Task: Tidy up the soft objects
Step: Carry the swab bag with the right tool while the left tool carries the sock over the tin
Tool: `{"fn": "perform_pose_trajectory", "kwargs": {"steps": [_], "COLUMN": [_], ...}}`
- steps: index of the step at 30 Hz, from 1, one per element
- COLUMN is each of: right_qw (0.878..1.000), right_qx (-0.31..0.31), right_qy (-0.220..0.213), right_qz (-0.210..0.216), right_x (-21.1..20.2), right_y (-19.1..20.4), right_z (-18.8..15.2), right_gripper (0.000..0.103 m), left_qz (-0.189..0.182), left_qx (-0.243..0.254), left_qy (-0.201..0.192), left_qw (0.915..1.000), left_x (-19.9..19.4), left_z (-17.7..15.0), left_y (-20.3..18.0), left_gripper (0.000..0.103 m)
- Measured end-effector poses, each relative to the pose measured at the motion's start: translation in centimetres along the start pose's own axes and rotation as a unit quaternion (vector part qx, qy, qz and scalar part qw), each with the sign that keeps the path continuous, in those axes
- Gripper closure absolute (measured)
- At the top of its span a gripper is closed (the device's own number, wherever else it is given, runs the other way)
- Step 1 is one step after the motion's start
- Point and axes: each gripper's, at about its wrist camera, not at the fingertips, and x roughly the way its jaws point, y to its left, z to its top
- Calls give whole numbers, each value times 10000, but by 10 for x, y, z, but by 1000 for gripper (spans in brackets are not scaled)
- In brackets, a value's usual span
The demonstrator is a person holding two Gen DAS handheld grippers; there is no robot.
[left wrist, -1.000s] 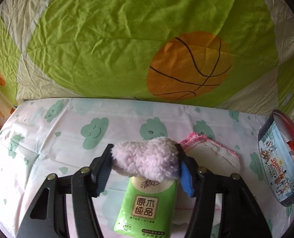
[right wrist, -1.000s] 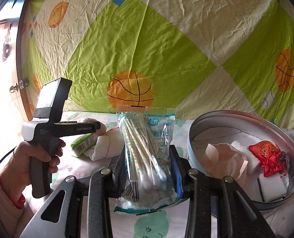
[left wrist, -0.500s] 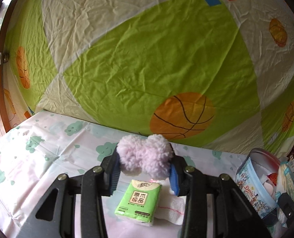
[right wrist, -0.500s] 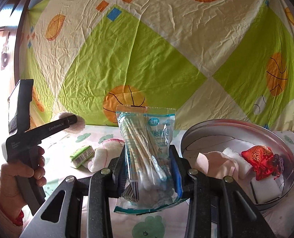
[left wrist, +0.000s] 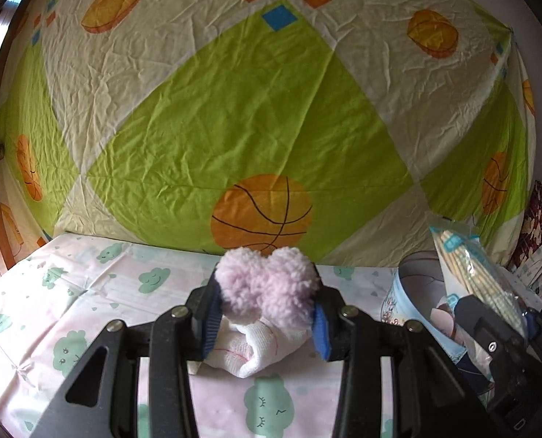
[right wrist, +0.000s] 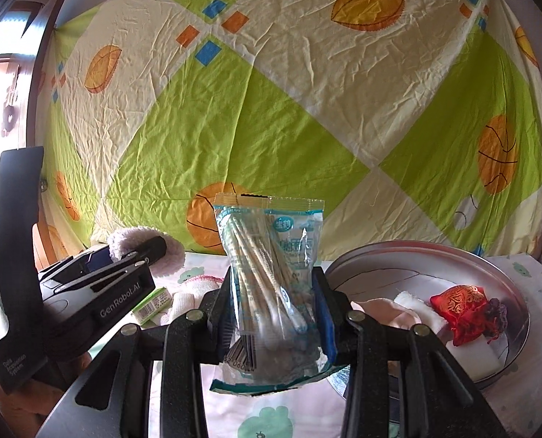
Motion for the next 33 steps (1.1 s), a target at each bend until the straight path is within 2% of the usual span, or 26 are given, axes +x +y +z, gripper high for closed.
{"fn": "perform_pose_trajectory", "kwargs": {"steps": [13,33], "right_qw": [9997,9986], "right_qx": [-109,-83], "right_qy": [-170,-297], "right_qz": [-149,-422], "right_x": [-10,-22], "right_y": [-10,-49], "right_z": [0,2], "right_gripper": [63,63], "left_qz": [121,67], "left_qx": [12,202], "left_qy": [115,177], "left_qw": [9999,9996], "left_x": [-6,-13], "left_z": [-10,-21], "left_y": [-12,-42], "left_gripper": [63,63]}}
